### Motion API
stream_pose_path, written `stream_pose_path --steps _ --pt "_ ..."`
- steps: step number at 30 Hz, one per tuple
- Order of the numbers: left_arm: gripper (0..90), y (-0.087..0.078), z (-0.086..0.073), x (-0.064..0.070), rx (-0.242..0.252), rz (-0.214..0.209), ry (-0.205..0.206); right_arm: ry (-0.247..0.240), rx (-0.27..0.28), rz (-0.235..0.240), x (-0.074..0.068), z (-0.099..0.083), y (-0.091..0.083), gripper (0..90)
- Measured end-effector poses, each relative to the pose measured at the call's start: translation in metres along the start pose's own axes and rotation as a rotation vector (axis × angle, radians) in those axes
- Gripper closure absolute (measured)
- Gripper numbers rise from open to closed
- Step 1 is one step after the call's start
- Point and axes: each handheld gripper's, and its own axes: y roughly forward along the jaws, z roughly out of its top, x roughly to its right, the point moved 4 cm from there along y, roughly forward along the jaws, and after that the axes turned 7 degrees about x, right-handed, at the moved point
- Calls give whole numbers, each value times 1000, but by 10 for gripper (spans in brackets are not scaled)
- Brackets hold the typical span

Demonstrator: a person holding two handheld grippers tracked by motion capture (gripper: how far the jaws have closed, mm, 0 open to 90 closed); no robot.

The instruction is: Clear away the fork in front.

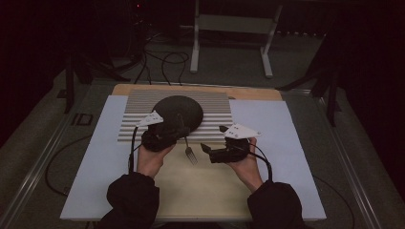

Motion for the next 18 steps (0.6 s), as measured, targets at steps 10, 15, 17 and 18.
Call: stream_pose_path --steps 10,15,17,18 --pt "872 -7 2 -5 -1 9 -9 1 -14 -42 11 -2 -8 80" --pt "872 -10 3 -7 2 14 -17 9 -18 -64 18 -6 -16 79" --pt "872 -12 3 -8 -4 17 -16 12 -10 -82 22 -10 -22 80" --pt "871 -12 3 -8 -8 19 -12 16 -13 -86 23 -11 -24 80"
